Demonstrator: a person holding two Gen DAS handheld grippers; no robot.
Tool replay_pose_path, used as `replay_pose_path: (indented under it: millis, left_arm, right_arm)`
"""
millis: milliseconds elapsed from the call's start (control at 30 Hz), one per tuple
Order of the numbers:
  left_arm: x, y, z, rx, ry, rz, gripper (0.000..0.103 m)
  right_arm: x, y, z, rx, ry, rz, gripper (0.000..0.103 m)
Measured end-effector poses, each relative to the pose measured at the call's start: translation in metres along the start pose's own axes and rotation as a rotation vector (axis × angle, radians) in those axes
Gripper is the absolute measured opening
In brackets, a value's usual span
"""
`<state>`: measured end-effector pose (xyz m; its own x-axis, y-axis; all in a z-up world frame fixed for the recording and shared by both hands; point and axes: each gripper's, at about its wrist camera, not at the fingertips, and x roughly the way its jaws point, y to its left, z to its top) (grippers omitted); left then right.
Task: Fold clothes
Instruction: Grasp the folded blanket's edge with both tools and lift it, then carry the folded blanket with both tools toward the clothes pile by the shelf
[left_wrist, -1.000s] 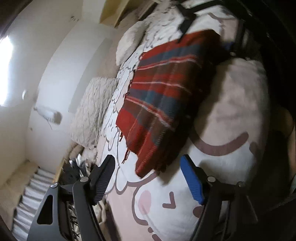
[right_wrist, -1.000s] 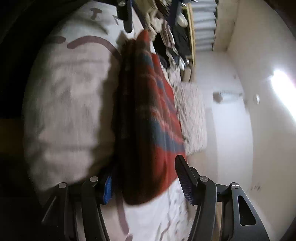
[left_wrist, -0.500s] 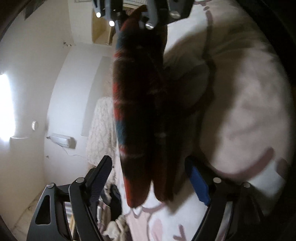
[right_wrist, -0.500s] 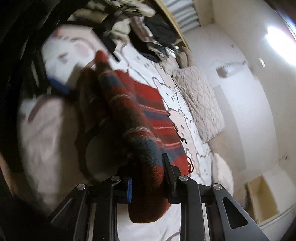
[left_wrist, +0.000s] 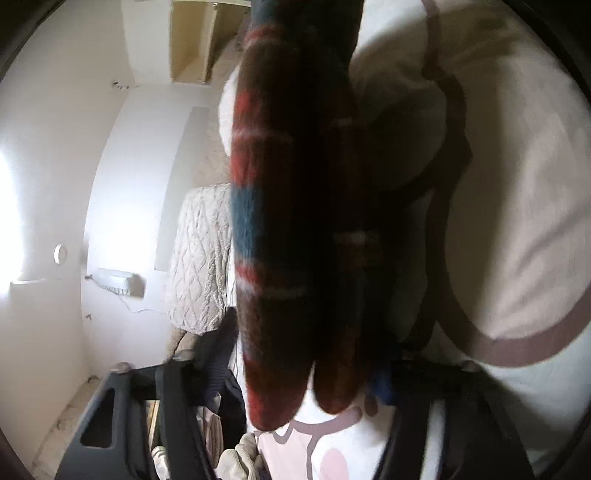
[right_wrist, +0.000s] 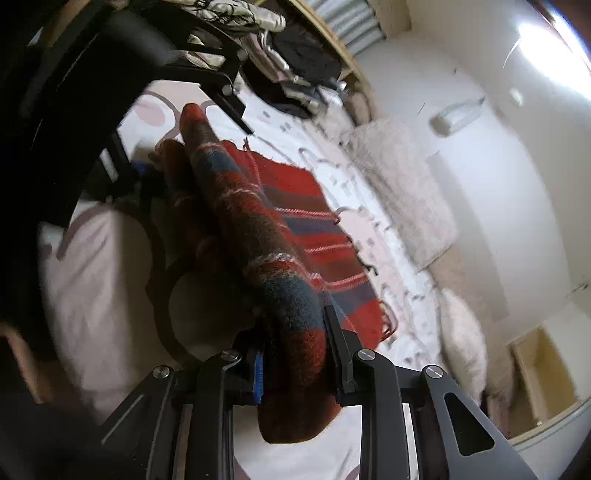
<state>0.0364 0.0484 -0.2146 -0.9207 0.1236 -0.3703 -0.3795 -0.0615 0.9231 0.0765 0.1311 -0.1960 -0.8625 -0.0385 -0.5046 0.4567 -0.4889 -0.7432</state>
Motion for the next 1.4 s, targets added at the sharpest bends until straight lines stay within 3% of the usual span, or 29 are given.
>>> replay_pose_path:
  millis: [33,167,200,233,267,433,500,567,633,733,867,1033,1200,1400]
  left_arm:
    - [0.0,-0.001,-0.001,0.014,-0.002,-0.007,0.039]
    - [-0.002,0.001,-0.002,0.016,-0.007,-0.03,0.031]
    - [-0.001,0.003,-0.003,0.008,-0.003,-0.037,0.031]
    - [-0.001,0.005,-0.003,-0.004,0.002,-0.047,0.031]
    - [0.001,0.008,-0.003,-0.018,0.009,-0.059,0.031]
    - [0.01,0.025,0.001,-0.135,0.043,-0.123,0.021]
    - [0.011,0.042,0.001,-0.226,0.051,-0.142,0.02]
    - [0.013,0.063,0.002,-0.311,0.064,-0.163,0.019]
    - [0.017,0.09,-0.001,-0.428,0.085,-0.199,0.019]
    - [0.029,0.142,-0.011,-0.656,0.122,-0.279,0.018]
    - [0.049,0.219,-0.038,-0.99,0.158,-0.377,0.017]
    - [0.037,0.295,-0.089,-1.167,0.149,-0.291,0.017]
    - [0.0,0.364,-0.164,-1.21,0.17,-0.08,0.017]
    - [-0.046,0.433,-0.271,-1.296,0.24,0.161,0.017]
  right_arm:
    - [0.0,0.006,-0.004,-0.008,-0.004,-0.011,0.026]
    - [0.0,0.037,-0.018,-0.103,-0.016,-0.108,0.029]
    - [0.002,0.044,-0.022,-0.133,-0.014,-0.137,0.033]
    - [0.005,0.052,-0.026,-0.163,-0.01,-0.167,0.046]
    - [0.007,0.059,-0.03,-0.194,-0.006,-0.196,0.051]
    - [0.017,0.06,-0.033,-0.209,-0.031,-0.196,0.051]
    - [0.024,0.053,-0.029,-0.221,-0.024,-0.177,0.05]
    - [0.03,0.044,-0.025,-0.245,-0.006,-0.162,0.031]
    - [0.032,0.03,-0.017,-0.277,-0.003,-0.152,0.026]
    - [0.03,-0.004,0.002,-0.289,-0.011,-0.116,0.023]
    - [0.035,-0.061,0.048,-0.339,-0.045,-0.164,0.022]
    - [0.035,-0.134,0.133,-0.323,-0.103,-0.203,0.021]
    - [0.015,-0.182,0.242,-0.228,-0.186,-0.161,0.021]
    - [-0.015,-0.193,0.378,-0.133,-0.322,-0.108,0.021]
